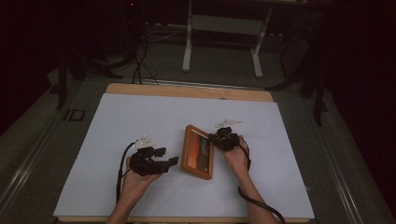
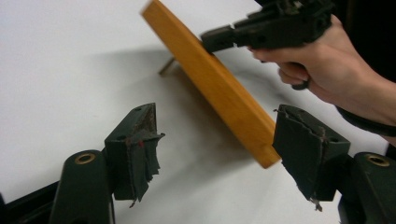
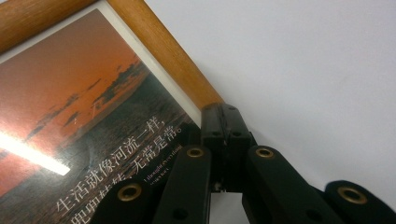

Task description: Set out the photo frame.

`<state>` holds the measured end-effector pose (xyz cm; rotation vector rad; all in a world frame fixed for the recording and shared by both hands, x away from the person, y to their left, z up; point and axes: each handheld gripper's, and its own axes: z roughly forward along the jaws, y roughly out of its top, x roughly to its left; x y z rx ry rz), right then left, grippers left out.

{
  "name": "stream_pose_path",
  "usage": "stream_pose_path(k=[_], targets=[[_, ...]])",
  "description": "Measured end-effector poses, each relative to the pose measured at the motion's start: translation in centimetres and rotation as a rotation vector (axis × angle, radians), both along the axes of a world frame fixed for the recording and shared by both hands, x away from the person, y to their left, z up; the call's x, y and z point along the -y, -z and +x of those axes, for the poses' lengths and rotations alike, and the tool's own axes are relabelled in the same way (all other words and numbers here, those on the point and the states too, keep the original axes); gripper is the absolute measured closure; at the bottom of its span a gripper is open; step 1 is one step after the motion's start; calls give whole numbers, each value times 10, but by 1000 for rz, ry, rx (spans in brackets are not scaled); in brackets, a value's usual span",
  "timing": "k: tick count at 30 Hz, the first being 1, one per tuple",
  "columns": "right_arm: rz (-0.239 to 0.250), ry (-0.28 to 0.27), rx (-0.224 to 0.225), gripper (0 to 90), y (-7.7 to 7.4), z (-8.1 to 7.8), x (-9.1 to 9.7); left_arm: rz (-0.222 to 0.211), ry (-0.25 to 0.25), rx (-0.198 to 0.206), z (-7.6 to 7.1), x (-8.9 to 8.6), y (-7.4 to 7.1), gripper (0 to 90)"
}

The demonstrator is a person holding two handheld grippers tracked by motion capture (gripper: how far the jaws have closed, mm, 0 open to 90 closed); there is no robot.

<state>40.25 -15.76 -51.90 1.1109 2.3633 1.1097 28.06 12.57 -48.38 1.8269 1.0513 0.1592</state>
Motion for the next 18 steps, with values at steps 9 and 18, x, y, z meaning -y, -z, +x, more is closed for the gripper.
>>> stream_pose_path(k=[9, 18], targets=[[-9, -3, 4, 900, 0, 0, 0, -1, 23, -46, 0, 23, 7, 262], [-7, -1, 8, 900, 0, -1, 0, -13, 67, -114, 8, 41, 21, 253]])
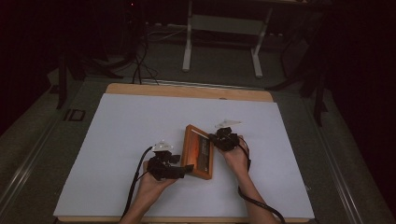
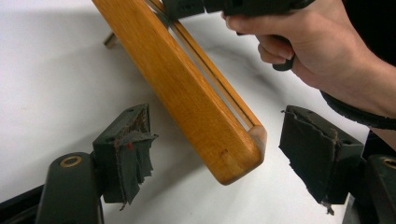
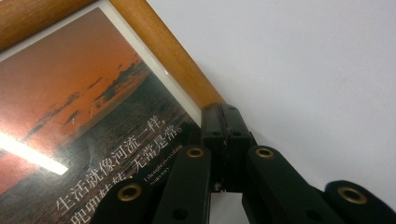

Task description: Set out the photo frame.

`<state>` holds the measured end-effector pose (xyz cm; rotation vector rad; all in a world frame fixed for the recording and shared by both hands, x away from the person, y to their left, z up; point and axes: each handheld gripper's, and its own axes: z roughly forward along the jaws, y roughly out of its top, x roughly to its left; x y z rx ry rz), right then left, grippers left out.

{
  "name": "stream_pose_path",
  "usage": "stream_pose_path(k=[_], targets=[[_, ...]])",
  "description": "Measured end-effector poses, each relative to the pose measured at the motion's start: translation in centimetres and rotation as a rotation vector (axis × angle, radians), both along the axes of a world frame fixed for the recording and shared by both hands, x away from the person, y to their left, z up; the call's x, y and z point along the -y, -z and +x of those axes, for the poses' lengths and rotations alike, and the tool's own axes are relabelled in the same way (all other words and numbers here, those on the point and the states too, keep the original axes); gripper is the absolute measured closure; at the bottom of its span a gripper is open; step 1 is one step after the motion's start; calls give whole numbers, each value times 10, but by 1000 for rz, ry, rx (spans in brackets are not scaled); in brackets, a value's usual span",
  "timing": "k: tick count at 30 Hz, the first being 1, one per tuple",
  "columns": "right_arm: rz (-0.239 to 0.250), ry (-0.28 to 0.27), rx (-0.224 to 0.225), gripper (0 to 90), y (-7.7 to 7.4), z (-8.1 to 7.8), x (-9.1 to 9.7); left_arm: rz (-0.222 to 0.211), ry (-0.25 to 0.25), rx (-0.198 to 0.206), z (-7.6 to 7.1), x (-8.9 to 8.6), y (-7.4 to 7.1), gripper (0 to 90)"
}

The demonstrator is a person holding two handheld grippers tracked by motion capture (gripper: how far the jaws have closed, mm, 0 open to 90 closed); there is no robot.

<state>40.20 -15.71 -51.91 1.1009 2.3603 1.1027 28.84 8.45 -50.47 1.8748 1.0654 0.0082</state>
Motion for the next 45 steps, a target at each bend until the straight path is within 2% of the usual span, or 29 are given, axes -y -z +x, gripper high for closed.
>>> stream_pose_path(k=[4, 6, 10, 16, 22, 25, 28, 32, 36, 39, 44, 45], targets=[[2, 1, 2, 900, 0, 0, 0, -13, 15, -21, 6, 5, 5, 265], [4, 1, 3, 900, 0, 0, 0, -26, 16, -39, 10, 6, 8, 303], [9, 0, 4, 900, 1, 0, 1, -34, 51, -51, 12, 8, 8, 414], [37, -8, -17, 900, 1, 1, 4, -52, 36, -85, 15, 7, 8, 469], [29, -12, -14, 900, 1, 1, 4, -66, 16, -115, 15, 8, 7, 488], [1, -19, -10, 900, -1, 1, 4, -72, 2, -122, 16, 7, 6, 516], [-13, -24, -12, 899, -2, 1, 8, -73, -1, -115, 17, 7, 5, 533], [-21, -49, -12, 841, -8, -6, 20, -59, -2, -99, 17, 12, 1, 561], [-25, -78, 18, 812, -19, -18, 30, -55, -6, -84, 18, 19, -4, 602], [-15, -88, 39, 802, -28, -27, 37, -37, 2, -55, 18, 27, -10, 627], [-17, -116, 95, 788, -47, -45, 49, 0, 43, 1, 17, 41, -22, 677], [-17, -116, 95, 788, -47, -45, 49, 0, 43, 1, 17, 41, -22, 681]])
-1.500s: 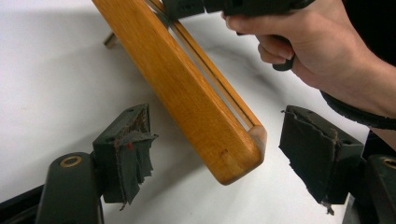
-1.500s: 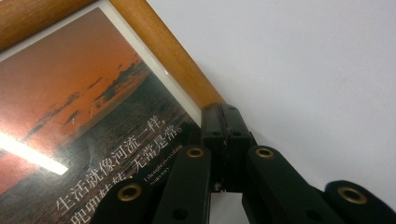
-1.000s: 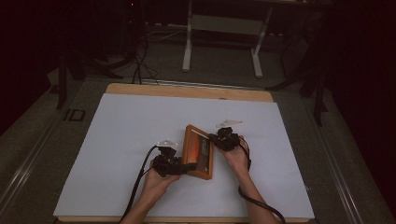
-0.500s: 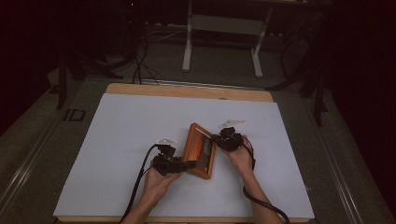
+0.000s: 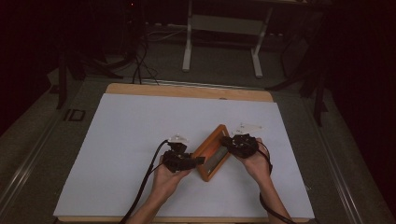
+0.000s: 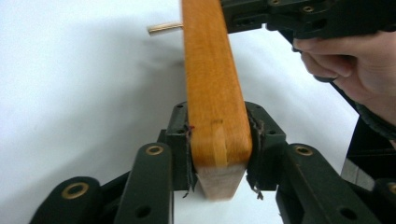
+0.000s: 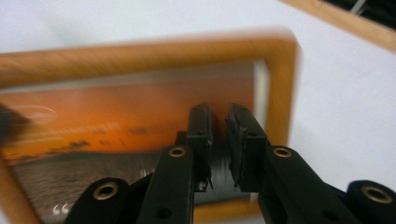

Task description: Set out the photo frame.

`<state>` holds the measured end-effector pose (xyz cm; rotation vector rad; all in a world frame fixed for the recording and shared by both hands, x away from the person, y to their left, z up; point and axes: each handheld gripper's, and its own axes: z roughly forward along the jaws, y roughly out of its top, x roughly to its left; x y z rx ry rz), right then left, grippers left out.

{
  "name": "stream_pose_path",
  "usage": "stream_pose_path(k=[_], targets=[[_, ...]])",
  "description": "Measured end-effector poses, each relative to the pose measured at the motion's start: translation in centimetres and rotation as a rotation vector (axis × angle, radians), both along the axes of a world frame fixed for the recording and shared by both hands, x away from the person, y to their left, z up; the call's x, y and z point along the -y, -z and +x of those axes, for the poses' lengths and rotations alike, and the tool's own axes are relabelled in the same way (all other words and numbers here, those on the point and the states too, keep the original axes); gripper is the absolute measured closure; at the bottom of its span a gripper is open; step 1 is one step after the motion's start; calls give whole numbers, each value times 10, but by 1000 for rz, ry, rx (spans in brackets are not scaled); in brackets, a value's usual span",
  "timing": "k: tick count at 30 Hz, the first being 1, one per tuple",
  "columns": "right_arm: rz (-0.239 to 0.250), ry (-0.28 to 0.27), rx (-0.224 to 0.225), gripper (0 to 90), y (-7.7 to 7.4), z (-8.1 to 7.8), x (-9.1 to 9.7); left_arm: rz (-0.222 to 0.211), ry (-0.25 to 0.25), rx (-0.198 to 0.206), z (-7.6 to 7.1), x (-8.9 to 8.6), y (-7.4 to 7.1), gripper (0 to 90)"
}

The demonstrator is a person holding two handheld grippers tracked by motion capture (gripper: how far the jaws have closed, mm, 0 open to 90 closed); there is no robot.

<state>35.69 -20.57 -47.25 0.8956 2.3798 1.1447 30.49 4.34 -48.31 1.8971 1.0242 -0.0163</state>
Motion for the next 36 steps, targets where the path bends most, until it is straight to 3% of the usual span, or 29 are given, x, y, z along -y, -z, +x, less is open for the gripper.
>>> stream_pose_path(k=[1, 3, 6, 12, 17, 19, 20, 28, 30, 33, 36], targets=[[2, -3, 5, 787, -3, -2, 2, 42, 26, 56, -4, 5, -5, 681], [-35, -20, 35, 774, -13, -15, 7, 77, 45, 101, -7, 8, -9, 688], [-55, -54, 49, 769, -18, -25, 9, 90, 63, 137, -9, 5, -13, 690], [-62, -98, 86, 757, -30, -37, 11, 68, 75, 164, -9, -6, -21, 690], [-58, -134, 118, 736, -41, -42, 6, 80, 110, 228, -11, -14, -34, 690], [-52, -140, 117, 729, -42, -43, 6, 85, 125, 249, -11, -16, -39, 689], [-13, -161, 105, 709, -44, -42, 5, 87, 134, 257, -11, -17, -42, 689], [-1, -187, 100, 628, -43, -40, 4, 145, 203, 307, -12, -17, -54, 689], [-1, -194, 99, 607, -43, -40, 4, 145, 209, 315, -13, -18, -56, 689], [-7, -209, 107, 532, -44, -42, 3, 109, 233, 317, -11, -21, -64, 689], [-2, -222, 110, 505, -45, -42, 3, 111, 253, 326, -11, -21, -69, 689]])
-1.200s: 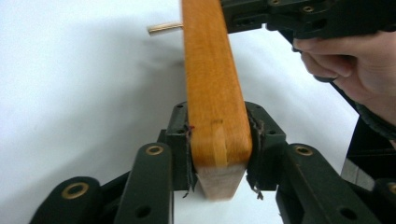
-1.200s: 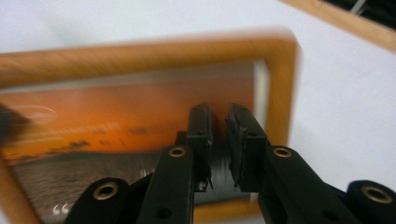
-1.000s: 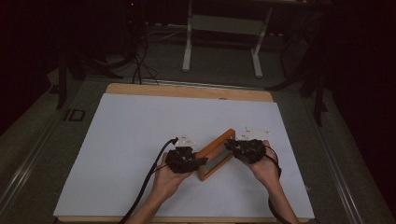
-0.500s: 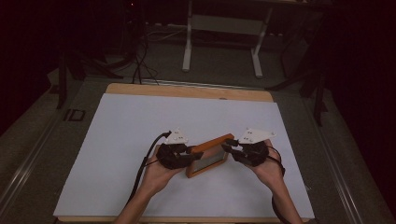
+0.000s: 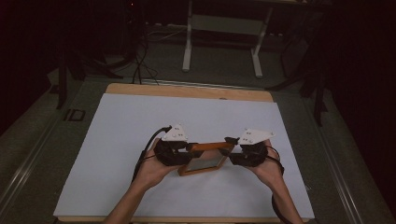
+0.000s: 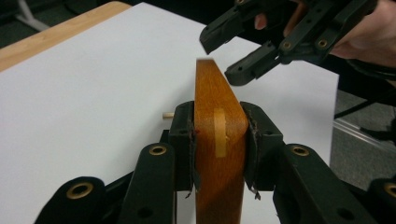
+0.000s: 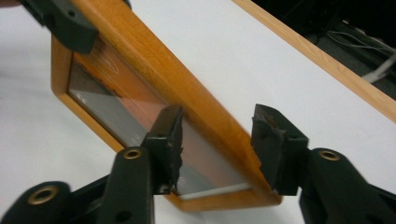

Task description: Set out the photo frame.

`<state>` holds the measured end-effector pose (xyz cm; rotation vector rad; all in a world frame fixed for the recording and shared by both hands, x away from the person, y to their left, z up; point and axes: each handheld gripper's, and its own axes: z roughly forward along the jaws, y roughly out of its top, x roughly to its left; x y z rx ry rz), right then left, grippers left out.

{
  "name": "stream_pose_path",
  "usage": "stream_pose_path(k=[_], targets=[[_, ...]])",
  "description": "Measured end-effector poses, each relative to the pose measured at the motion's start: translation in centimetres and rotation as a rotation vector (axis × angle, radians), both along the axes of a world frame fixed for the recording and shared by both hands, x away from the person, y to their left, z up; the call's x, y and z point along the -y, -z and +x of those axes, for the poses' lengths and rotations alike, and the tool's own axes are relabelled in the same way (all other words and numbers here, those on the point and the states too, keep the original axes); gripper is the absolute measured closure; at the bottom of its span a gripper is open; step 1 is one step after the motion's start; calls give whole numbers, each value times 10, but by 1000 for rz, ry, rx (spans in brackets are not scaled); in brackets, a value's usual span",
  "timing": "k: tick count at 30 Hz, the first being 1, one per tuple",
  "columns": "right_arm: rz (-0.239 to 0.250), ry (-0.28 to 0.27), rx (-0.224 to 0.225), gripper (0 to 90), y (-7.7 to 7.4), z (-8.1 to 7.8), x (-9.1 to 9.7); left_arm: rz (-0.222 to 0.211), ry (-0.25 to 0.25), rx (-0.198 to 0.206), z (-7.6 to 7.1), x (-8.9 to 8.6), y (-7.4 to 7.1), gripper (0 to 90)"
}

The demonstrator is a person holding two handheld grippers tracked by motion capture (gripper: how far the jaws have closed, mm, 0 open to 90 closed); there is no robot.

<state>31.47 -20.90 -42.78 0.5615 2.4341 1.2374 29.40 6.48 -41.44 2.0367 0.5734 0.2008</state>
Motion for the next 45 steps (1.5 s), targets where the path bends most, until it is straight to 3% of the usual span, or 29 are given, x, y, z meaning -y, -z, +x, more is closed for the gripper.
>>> stream_pose_path(k=[3, 8, 19, 20, 23, 32, 34, 36, 40, 42, 45], targets=[[19, -32, -9, 489, -2, 0, 0, 7, 42, -15, 3, -1, -6, 689], [27, -60, -14, 479, -3, -1, -2, 16, 60, -15, 5, -1, -11, 688], [51, -155, -52, 425, -4, -1, -10, 46, 110, 11, 11, 6, -23, 687], [56, -174, -53, 399, -5, 0, -12, 62, 140, 15, 13, 10, -22, 686], [56, -186, -61, 380, -4, 1, -15, 46, 160, 23, 14, 12, -21, 685], [40, -227, -77, 343, -1, 4, -24, 84, 225, 71, 11, 19, -24, 683], [38, -245, -89, 369, 0, 6, -26, 87, 238, 75, 11, 19, -24, 683], [25, -269, -98, 461, 2, 5, -27, 84, 240, 78, 12, 19, -23, 682], [4, -291, -83, 557, 1, 2, -26, 80, 261, 79, 12, 17, -23, 668], [-1, -302, -81, 631, 0, 0, -23, 60, 241, 72, 13, 15, -22, 631], [-12, -306, -54, 657, 0, -4, -23, 6, 231, 45, 14, 12, -20, 601]])
